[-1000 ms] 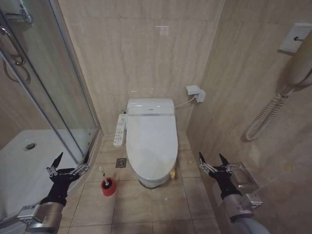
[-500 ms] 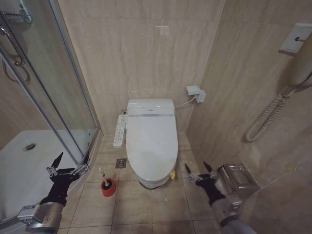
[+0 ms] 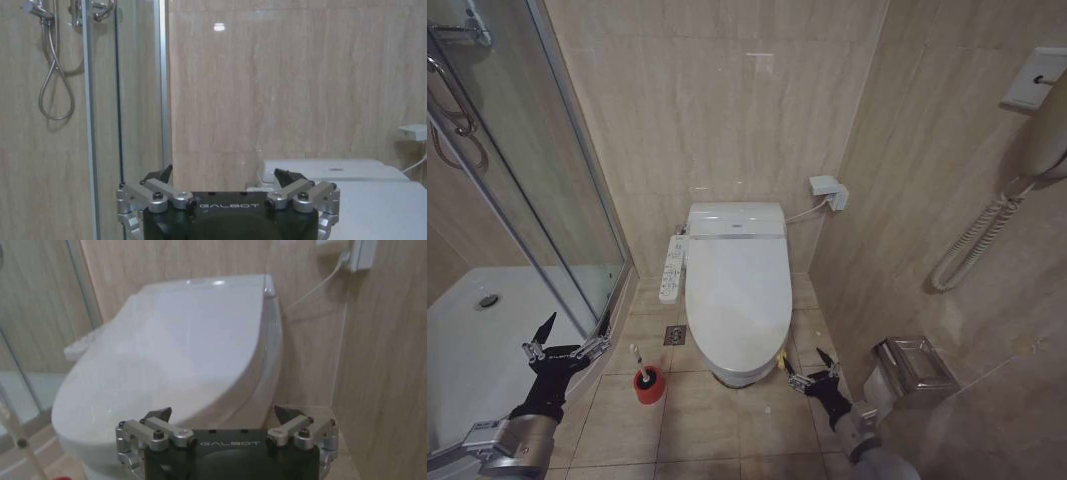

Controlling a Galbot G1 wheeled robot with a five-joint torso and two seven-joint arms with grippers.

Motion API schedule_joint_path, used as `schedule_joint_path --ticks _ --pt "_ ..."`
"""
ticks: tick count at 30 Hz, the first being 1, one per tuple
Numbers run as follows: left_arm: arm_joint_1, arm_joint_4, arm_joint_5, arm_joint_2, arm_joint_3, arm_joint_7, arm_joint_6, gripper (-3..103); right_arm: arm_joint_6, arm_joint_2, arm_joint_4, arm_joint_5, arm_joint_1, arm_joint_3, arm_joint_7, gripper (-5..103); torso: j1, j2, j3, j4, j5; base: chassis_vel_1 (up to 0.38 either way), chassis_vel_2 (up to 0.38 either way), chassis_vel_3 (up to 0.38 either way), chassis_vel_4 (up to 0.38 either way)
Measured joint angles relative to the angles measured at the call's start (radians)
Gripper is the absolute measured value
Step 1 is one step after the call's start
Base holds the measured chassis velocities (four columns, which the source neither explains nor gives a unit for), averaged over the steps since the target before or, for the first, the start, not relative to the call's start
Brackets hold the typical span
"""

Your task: Open the toilet lid, clean the toilet bowl with a toilet brush, close the toilet lid, and flush.

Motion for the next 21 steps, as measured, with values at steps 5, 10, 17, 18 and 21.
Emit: schedule_joint_path --ticks 5,10,17,18,21 --pt "0.000 0.000 0.000 0.000 0.000 0.000 0.000 100 0.017 -0.010 -0.077 -0.009 0.040 -0.021 0.005 100 0.000 0.000 0.000 0.0000 0.0000 0.000 0.000 0.000 0.000" --pt "0.000 0.000 0.000 0.000 0.000 0.000 0.000 100 0.030 -0.022 -0.148 -0.013 0.075 -0.049 0.012 100 0.000 0.000 0.000 0.0000 0.0000 0.000 0.000 0.000 0.000" --pt "0.000 0.000 0.000 0.000 0.000 0.000 0.000 100 0.042 -0.022 -0.222 -0.027 0.122 -0.088 0.022 100 0.000 0.000 0.000 0.0001 -0.0001 0.000 0.000 0.000 0.000" --pt "0.000 0.000 0.000 0.000 0.000 0.000 0.000 100 0.043 -0.018 -0.235 -0.030 0.133 -0.094 0.023 100 0.000 0.000 0.000 0.0000 -0.0001 0.000 0.000 0.000 0.000" --pt "0.000 0.000 0.000 0.000 0.000 0.000 0.000 100 0.045 -0.010 -0.256 -0.034 0.152 -0.103 0.028 100 0.000 0.000 0.000 0.0000 -0.0001 0.000 0.000 0.000 0.000"
